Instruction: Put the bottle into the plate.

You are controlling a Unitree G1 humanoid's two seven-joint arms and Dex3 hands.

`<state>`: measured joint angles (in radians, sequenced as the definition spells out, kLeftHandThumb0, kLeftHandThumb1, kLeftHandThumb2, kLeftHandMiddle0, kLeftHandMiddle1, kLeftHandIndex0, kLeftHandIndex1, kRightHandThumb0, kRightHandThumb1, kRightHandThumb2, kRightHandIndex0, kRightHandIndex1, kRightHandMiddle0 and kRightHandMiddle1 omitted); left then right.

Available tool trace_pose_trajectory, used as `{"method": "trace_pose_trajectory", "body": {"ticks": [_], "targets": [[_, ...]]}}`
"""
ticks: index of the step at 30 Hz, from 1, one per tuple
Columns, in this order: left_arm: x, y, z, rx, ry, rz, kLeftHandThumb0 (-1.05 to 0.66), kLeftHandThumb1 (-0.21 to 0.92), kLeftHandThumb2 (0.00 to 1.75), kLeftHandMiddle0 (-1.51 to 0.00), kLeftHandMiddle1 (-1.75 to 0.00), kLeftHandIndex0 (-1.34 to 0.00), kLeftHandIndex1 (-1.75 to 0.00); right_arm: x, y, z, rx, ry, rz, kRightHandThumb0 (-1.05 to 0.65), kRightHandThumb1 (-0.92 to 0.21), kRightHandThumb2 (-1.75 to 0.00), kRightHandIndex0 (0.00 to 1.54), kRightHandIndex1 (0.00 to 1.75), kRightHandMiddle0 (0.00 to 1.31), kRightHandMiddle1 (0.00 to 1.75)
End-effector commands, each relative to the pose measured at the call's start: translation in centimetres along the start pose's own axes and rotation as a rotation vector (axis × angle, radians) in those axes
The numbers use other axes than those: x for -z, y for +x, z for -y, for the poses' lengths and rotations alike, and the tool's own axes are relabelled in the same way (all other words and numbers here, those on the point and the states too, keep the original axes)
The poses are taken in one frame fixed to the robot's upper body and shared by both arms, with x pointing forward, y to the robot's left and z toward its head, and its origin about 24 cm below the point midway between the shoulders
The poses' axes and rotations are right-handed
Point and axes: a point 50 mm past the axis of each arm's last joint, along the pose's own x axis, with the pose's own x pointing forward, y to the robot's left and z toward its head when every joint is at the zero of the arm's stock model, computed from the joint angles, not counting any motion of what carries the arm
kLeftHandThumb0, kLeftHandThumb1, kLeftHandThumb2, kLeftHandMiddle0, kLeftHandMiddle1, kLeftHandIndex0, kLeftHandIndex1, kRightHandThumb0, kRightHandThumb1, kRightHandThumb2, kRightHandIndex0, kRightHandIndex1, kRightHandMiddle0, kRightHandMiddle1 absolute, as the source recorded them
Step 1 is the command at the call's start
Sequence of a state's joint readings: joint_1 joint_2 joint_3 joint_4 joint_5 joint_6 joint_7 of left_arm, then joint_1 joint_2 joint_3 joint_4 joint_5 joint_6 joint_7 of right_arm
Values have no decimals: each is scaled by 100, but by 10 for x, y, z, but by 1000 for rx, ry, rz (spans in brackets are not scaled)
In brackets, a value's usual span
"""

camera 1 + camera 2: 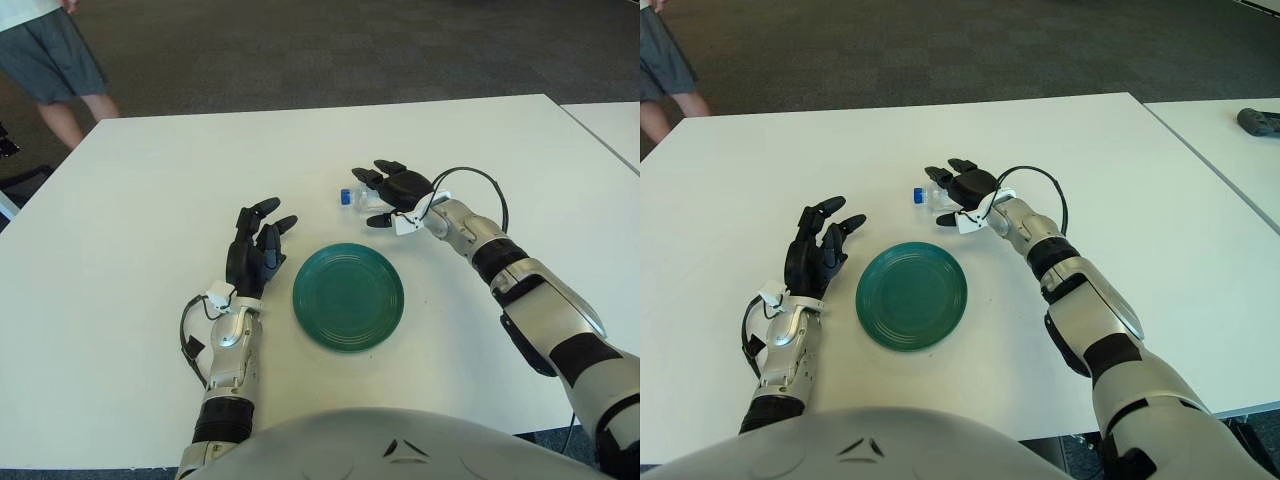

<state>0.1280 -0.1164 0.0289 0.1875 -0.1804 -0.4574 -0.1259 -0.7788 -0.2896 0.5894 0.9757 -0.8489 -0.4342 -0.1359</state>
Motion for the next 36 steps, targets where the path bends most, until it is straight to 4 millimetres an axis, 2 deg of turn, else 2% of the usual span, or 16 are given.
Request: {"method": "trace_pose_trajectory", "body": {"ticks": [1, 15, 33, 36], "targets": [[1, -1, 8, -19, -20, -9, -80, 92, 64, -47, -84, -16, -115, -1, 4, 8, 29, -15, 2, -105, -92, -75, 0, 0, 0, 0], [0, -1, 17, -25, -66, 0, -80, 92, 61, -48, -84, -16, -114, -6, 7, -4, 20, 34, -22, -105, -92, -72, 0, 0, 0, 0], [-3, -4, 20, -35, -47, 2, -81, 92, 61, -48, -85, -16, -114, -2, 8, -15, 18, 75, -88, -105, -92, -69, 0, 0, 0, 0], [-4, -4, 20, -35, -47, 3, -80, 92, 60, -48, -85, -16, -114, -2, 8, -16, 41, 109, -105, -105, -92, -63, 2, 1, 5, 3]]}}
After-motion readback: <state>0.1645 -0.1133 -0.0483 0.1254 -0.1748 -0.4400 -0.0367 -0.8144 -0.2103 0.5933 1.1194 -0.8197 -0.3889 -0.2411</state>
